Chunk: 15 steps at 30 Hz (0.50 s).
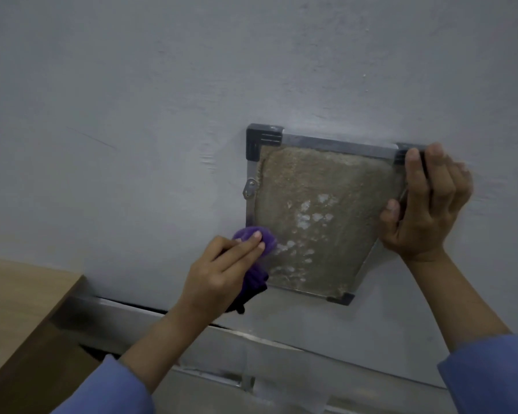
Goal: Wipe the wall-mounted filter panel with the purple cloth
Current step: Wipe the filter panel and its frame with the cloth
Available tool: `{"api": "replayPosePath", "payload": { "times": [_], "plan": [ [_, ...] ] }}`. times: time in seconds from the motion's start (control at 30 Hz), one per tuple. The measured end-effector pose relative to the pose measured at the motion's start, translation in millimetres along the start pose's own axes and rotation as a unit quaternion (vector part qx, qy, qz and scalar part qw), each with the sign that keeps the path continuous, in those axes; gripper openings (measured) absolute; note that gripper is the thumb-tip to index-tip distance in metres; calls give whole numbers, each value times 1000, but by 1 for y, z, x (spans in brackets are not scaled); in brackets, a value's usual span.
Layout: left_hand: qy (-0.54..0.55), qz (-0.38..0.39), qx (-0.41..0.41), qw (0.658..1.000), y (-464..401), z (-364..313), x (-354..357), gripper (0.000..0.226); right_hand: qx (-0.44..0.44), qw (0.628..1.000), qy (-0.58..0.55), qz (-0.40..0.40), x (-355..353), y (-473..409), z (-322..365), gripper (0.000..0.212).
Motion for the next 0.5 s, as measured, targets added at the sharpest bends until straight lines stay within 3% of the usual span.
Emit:
{"api": "replayPosePath", "payload": {
  "times": [0.13,0.43,0.5],
  "plan": [
    [-32,15,24,999,-16,5,8,26,-1,1000,1,0,0,0,0,56],
    [-17,185,153,971,15,18,14,26,-2,1000,0,3,-1,0,0,55],
    [-23,186,176,966,11,17,5,24,0,1000,-2,4,-1,0,0,55]
  ]
}}
Point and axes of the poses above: each hand's wrist, its own y-axis away from the middle knuckle, its own x-axis out of the palm, z = x × y, the point moved 4 cm from there along -y, towards the middle knuckle, and after that the axes turned 4 degrees about y, right-handed, at the moved point
